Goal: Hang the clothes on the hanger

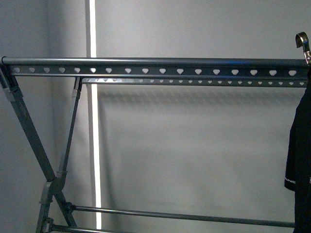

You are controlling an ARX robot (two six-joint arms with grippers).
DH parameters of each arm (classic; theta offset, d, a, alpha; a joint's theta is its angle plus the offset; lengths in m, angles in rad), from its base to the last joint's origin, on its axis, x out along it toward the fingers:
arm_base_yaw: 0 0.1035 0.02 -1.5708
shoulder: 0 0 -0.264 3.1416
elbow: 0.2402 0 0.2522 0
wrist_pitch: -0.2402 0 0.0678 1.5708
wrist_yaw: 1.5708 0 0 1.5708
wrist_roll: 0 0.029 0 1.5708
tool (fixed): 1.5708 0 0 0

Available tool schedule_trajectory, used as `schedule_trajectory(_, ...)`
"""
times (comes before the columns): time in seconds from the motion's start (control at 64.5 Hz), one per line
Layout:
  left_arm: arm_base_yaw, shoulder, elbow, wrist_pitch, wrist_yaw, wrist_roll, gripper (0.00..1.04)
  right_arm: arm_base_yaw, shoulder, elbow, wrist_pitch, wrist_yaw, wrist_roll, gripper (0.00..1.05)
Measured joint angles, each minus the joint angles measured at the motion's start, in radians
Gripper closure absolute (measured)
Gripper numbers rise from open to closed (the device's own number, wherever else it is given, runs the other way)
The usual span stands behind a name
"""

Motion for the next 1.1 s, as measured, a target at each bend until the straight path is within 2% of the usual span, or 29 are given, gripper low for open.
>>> schedule_trajectory(0.248, 0.000, -0.120, -0.084, -0.034, 0.000, 0.000, 1.01, 0.025, 0.068, 0.087, -0.009, 0.052, 0.049, 1.01)
schedule_trajectory(0.559, 0.000, -0.307, -0.159, -0.145, 0.000, 0.000, 1.01, 0.072, 0.112, 0.063, 0.033, 0.105, 0.078, 1.01)
schedule_trajectory(0.822, 0.000, -0.394, -0.203, -0.173, 0.000, 0.001, 1.01, 0.087, 0.112, 0.010, 0.081, 0.119, 0.087, 1.01)
schedule_trajectory(1.102, 0.000, -0.558, -0.204, -0.327, 0.001, 0.001, 1.01, 0.083, 0.115, 0.049, 0.063, 0.114, 0.123, 1.01)
